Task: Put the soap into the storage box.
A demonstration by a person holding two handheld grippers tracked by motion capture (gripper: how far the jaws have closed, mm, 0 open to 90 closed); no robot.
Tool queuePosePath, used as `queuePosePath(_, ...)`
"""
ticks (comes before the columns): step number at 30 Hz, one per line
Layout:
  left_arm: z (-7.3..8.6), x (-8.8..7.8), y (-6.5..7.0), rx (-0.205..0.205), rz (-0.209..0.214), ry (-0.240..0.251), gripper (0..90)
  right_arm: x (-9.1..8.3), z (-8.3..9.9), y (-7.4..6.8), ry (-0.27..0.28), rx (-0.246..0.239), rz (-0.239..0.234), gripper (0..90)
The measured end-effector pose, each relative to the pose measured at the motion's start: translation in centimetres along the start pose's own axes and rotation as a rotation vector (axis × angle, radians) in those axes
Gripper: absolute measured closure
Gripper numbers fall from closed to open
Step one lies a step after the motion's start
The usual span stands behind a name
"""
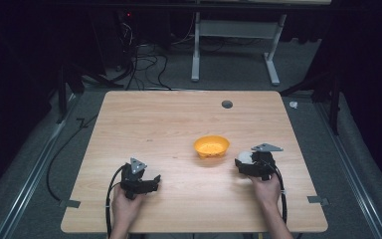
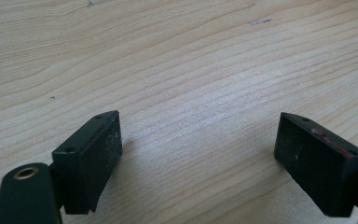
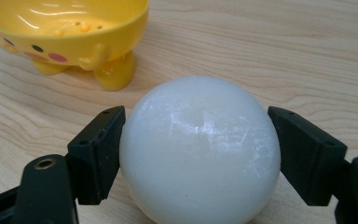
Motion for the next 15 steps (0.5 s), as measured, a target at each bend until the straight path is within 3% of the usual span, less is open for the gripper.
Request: queuePosePath(15,0.0,0.0,0.0,0.000,0.000,0.000,15.4,-1.8,-1.6,-1.3,0.042,-0.044,-0.025,23.3)
Point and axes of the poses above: each handheld gripper's, and its own axes: x roughly forward along the jaws, z roughly out of its underside, y roughly to its right, the point moved 8 cm from there along x, roughly forward along the jaws, and after that the axes turned 6 degrees about -z, right-handed, at the moved point
